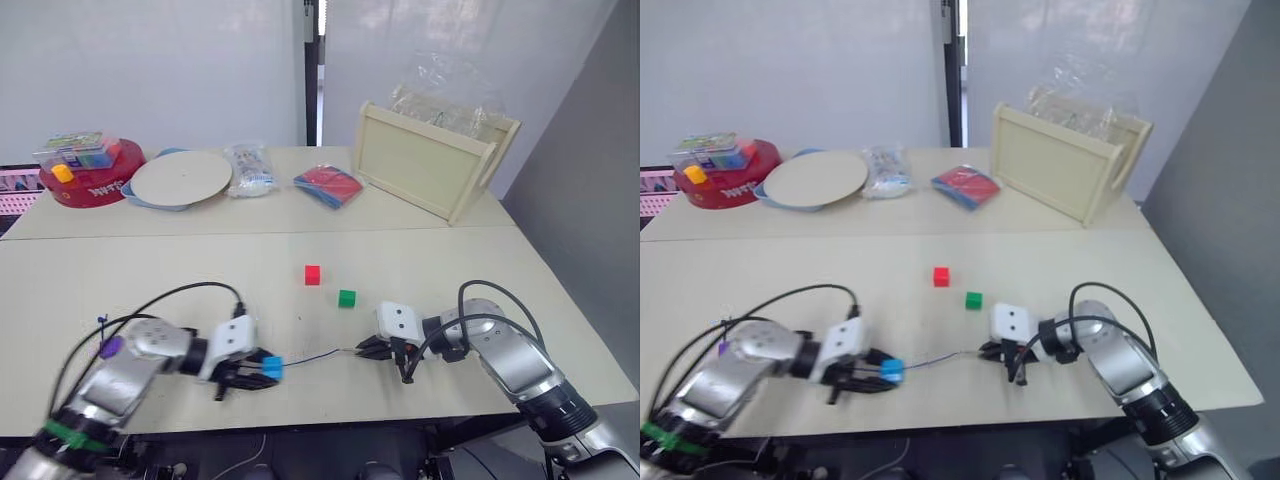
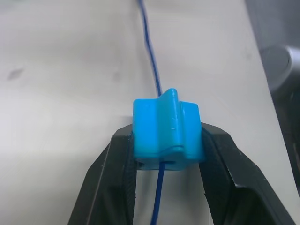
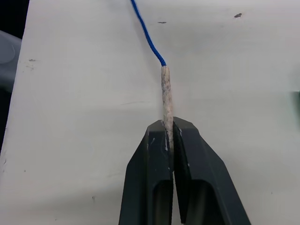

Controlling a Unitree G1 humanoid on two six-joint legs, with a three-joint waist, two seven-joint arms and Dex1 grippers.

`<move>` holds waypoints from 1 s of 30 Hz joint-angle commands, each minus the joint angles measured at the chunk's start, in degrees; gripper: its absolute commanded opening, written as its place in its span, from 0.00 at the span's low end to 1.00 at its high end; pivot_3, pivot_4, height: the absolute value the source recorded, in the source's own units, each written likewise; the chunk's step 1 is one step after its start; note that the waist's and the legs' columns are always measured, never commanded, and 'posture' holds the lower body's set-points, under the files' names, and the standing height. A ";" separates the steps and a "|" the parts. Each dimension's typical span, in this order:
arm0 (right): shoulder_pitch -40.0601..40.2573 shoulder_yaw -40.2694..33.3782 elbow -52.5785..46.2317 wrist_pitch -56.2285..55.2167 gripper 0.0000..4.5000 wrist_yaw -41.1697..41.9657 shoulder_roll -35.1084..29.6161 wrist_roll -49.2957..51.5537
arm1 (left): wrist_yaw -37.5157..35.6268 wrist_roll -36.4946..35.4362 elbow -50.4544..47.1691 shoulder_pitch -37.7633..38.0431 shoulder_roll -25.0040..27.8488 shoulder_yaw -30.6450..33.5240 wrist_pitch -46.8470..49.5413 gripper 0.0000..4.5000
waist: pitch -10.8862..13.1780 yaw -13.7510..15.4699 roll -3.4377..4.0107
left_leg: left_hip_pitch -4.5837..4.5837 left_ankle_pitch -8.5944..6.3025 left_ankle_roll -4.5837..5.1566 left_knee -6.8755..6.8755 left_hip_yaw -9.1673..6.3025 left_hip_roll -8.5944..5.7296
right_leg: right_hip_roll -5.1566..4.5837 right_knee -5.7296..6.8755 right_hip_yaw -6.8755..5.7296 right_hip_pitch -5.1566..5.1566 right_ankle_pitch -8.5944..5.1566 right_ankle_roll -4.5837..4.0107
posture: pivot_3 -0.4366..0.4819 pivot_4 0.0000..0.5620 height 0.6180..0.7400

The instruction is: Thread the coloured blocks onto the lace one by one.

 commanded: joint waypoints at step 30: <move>-1.67 1.49 -3.27 1.70 0.00 -0.53 0.82 -0.57 | 8.56 -6.49 -8.80 -10.87 -10.54 -4.98 15.38 0.96 | 0.24 1.70 0.03 | -0.95 0.00 0.01 0.49 0.00 -0.05 | -0.01 0.43 -0.06 -0.82 -0.04 -0.10 | 0.48 0.27 1.00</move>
